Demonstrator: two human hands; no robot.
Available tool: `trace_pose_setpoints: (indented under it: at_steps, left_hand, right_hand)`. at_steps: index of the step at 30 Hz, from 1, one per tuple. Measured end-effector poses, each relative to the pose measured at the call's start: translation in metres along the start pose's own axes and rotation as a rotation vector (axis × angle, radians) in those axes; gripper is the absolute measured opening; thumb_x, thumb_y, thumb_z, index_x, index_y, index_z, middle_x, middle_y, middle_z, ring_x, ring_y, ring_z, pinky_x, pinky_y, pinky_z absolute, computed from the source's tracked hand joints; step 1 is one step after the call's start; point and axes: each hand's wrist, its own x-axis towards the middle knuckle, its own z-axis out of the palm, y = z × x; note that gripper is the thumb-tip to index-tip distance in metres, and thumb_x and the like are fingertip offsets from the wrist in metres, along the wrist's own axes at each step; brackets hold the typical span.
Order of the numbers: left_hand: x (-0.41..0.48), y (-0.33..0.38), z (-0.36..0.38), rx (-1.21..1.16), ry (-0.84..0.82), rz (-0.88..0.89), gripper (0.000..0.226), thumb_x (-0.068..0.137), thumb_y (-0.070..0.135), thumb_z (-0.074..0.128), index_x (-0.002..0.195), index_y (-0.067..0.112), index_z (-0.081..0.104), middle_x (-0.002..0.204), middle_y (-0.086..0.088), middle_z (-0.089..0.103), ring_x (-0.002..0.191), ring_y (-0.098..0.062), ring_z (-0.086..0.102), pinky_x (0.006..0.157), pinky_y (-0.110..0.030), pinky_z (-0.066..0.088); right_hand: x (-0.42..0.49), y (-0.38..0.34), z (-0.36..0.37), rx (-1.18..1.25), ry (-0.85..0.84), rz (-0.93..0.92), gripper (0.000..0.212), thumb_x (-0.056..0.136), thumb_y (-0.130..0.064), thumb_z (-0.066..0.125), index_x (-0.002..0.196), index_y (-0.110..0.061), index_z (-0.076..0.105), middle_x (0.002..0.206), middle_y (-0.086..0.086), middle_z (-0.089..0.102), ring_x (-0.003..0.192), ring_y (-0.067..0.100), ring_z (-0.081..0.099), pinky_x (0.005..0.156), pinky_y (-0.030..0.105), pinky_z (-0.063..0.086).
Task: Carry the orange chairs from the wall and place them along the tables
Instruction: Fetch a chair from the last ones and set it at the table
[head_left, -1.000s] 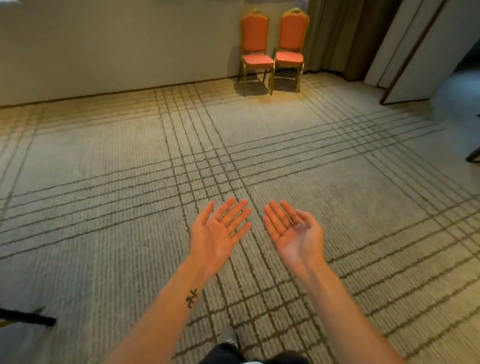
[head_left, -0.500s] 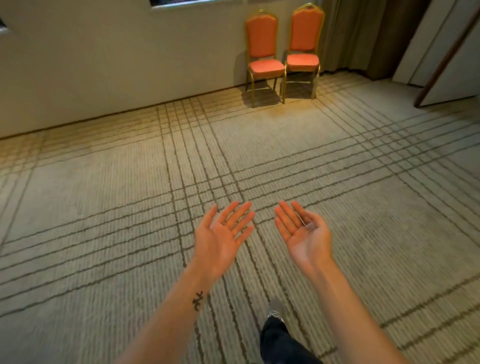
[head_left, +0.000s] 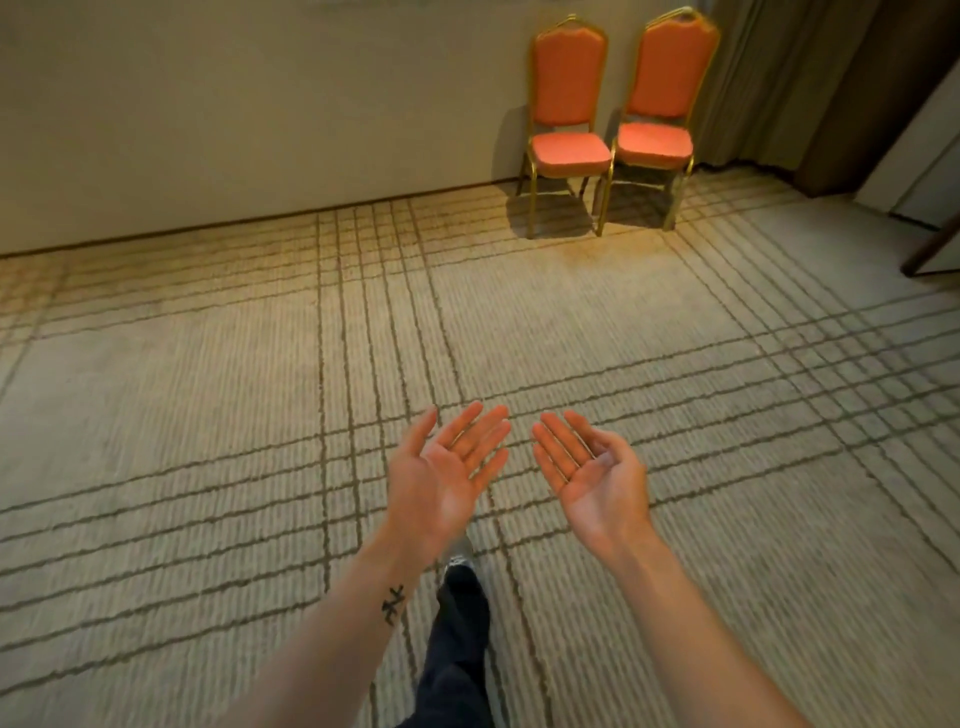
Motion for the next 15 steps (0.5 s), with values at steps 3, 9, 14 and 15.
trace_pose_setpoints:
  at_steps: [3,9,14,15]
  left_hand:
    - [0.082,0.036,0.004,-0.009,-0.002,-0.003,0.055,0.103,0.042,0.042,0.141,0.004,0.052,0.134,-0.02,0.064,0.129,-0.034,0.059,0.119,-0.05,0.033]
    - [0.245,0.133,0.05,0.069,-0.042,-0.013,0.055,0.104,0.042,0.036,0.143,0.005,0.049,0.135,-0.018,0.064,0.13,-0.033,0.059,0.119,-0.051,0.032]
    - [0.351,0.2,0.089,0.075,-0.058,-0.036,0.054,0.103,0.04,0.042,0.139,0.002,0.054,0.118,-0.021,0.07,0.124,-0.037,0.062,0.116,-0.052,0.035]
    - [0.371,0.21,0.093,0.08,-0.068,-0.045,0.054,0.103,0.039,0.042,0.139,0.001,0.054,0.118,-0.022,0.07,0.124,-0.038,0.062,0.116,-0.053,0.035]
  right_hand:
    - [0.078,-0.018,0.036,-0.008,0.012,-0.009,0.027,0.1,-0.019,0.044,0.117,-0.006,0.06,0.126,0.022,0.067,0.116,0.035,0.067,0.102,0.043,0.049]
    - [0.223,-0.066,0.135,0.005,0.032,-0.047,0.031,0.101,-0.019,0.042,0.124,-0.005,0.059,0.127,0.024,0.066,0.118,0.037,0.065,0.104,0.045,0.048]
    - [0.32,-0.111,0.201,0.065,0.04,-0.066,0.034,0.102,-0.019,0.044,0.129,-0.004,0.057,0.127,0.023,0.066,0.118,0.037,0.065,0.11,0.047,0.044]
    - [0.34,-0.119,0.21,0.074,0.039,-0.074,0.034,0.102,-0.019,0.044,0.129,-0.004,0.057,0.127,0.023,0.066,0.118,0.037,0.065,0.11,0.047,0.044]
